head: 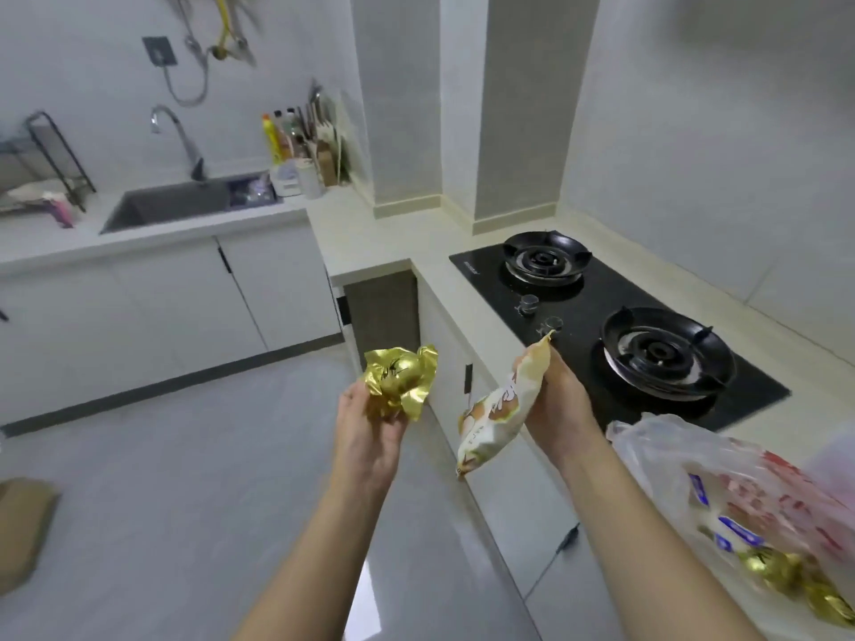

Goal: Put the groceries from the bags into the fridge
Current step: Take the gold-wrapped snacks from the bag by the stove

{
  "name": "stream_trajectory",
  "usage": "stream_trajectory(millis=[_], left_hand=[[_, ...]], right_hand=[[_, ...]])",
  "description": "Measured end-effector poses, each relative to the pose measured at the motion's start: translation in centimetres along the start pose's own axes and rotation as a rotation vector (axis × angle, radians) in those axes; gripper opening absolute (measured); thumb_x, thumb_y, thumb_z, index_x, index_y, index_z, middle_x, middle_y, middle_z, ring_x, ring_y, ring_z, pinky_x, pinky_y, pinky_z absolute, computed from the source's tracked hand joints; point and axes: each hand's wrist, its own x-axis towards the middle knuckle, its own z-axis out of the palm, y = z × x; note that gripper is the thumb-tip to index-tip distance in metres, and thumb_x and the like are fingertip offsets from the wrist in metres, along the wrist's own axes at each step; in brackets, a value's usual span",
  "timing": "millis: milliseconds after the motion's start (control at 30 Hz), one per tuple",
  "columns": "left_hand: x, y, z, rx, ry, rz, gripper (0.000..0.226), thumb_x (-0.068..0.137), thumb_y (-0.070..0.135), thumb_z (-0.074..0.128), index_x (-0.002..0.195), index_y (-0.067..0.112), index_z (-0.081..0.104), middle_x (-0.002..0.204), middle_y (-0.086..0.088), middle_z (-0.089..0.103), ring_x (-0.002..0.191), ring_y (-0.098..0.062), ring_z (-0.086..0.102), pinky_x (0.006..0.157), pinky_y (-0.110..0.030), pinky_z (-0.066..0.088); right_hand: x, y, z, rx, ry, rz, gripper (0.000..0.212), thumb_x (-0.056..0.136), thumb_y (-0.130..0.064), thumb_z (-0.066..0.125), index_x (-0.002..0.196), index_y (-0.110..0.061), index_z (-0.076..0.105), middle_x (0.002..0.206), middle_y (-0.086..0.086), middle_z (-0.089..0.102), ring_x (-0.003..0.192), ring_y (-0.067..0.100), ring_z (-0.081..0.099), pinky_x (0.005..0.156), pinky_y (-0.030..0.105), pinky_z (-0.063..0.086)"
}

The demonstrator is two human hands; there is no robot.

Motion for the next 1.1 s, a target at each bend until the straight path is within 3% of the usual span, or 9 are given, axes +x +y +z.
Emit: stream_trajectory(millis=[133, 233, 367, 467, 567, 633, 767, 900, 1100], left_hand=[[-1.0, 6.5, -3.7, -0.090, 0.020, 0.094, 0.020, 0.102, 0.018, 0.044, 0.118, 0.006, 0.048, 0.113, -0.019, 0.061, 0.103, -0.030, 0.064, 0.079, -0.042, 0.059], [-2.1, 11.1, -6.6, -0.118, 0.046, 0.163, 0.036, 0.102, 0.018, 0.044, 0.134, 0.001, 0.045, 0.130, -0.023, 0.058, 0.120, -0.037, 0.058, 0.091, -0.050, 0.053], [-3.7, 17.1, -10.1, 0.023, 0.129, 0.350, 0.022, 0.102, 0.018, 0.045, 0.120, 0.005, 0.048, 0.132, -0.025, 0.056, 0.122, -0.039, 0.055, 0.104, -0.054, 0.042], [-5.4, 21.4, -11.5, 0.138, 0.215, 0.508, 0.020, 0.103, 0.019, 0.045, 0.107, 0.000, 0.049, 0.115, -0.021, 0.060, 0.111, -0.037, 0.061, 0.098, -0.050, 0.047], [-7.1, 24.9, -12.1, 0.256, 0.307, 0.682, 0.016, 0.104, 0.018, 0.043, 0.089, 0.014, 0.048, 0.084, -0.005, 0.062, 0.071, -0.015, 0.064, 0.068, -0.033, 0.055], [-8.1, 27.0, -12.4, 0.321, 0.364, 0.776, 0.017, 0.103, 0.017, 0.045, 0.087, 0.015, 0.048, 0.073, -0.001, 0.059, 0.055, -0.008, 0.060, 0.051, -0.023, 0.051], [-9.8, 31.3, -13.5, 0.424, 0.492, 0.910, 0.017, 0.102, 0.019, 0.047, 0.086, 0.015, 0.048, 0.076, -0.006, 0.057, 0.063, -0.016, 0.057, 0.053, -0.027, 0.052], [-12.1, 35.9, -14.6, 0.546, 0.582, 1.068, 0.021, 0.101, 0.017, 0.049, 0.080, 0.018, 0.050, 0.074, 0.000, 0.055, 0.059, -0.010, 0.054, 0.054, -0.026, 0.049], [-15.5, 45.3, -17.0, 0.627, 0.628, 1.014, 0.020, 0.100, 0.020, 0.051, 0.080, 0.020, 0.050, 0.071, 0.002, 0.053, 0.051, -0.006, 0.053, 0.056, -0.027, 0.041]], right_hand=[[0.1, 3.1, 6.8, -0.033, -0.130, 0.063, 0.039, 0.097, -0.043, 0.047, 0.064, -0.024, 0.058, 0.067, -0.008, 0.053, 0.073, 0.010, 0.051, 0.082, 0.031, 0.038], [-0.3, 5.0, 12.3, -0.012, -0.231, 0.093, 0.040, 0.098, -0.039, 0.044, 0.063, -0.022, 0.050, 0.060, -0.007, 0.045, 0.057, 0.008, 0.045, 0.067, 0.028, 0.036], [0.0, 7.4, 19.1, 0.017, -0.388, 0.119, 0.044, 0.103, -0.029, 0.039, 0.061, -0.019, 0.046, 0.058, -0.004, 0.042, 0.051, 0.008, 0.041, 0.060, 0.027, 0.034], [0.6, 9.1, 24.0, 0.036, -0.548, 0.197, 0.056, 0.105, -0.034, 0.034, 0.051, -0.022, 0.049, 0.054, -0.007, 0.040, 0.050, 0.006, 0.040, 0.061, 0.026, 0.033], [0.8, 10.4, 28.9, -0.005, -0.671, 0.230, 0.058, 0.106, -0.034, 0.029, 0.052, -0.023, 0.048, 0.053, -0.008, 0.040, 0.048, 0.005, 0.039, 0.058, 0.024, 0.033], [0.8, 11.2, 32.2, -0.049, -0.727, 0.231, 0.051, 0.106, -0.030, 0.029, 0.059, -0.020, 0.043, 0.054, -0.006, 0.040, 0.048, 0.005, 0.038, 0.056, 0.024, 0.034], [0.7, 12.2, 38.9, -0.078, -0.860, 0.236, 0.040, 0.106, -0.021, 0.028, 0.068, -0.016, 0.040, 0.056, -0.004, 0.044, 0.049, 0.007, 0.040, 0.053, 0.021, 0.038], [-0.1, 11.9, 45.7, -0.037, -1.019, 0.223, 0.034, 0.105, -0.016, 0.031, 0.075, -0.014, 0.046, 0.058, -0.002, 0.051, 0.053, 0.009, 0.045, 0.057, 0.023, 0.039], [-2.7, 11.6, 55.7, -0.076, -1.187, 0.071, 0.034, 0.107, -0.014, 0.034, 0.082, -0.015, 0.057, 0.056, -0.006, 0.059, 0.056, 0.009, 0.055, 0.060, 0.023, 0.048]])
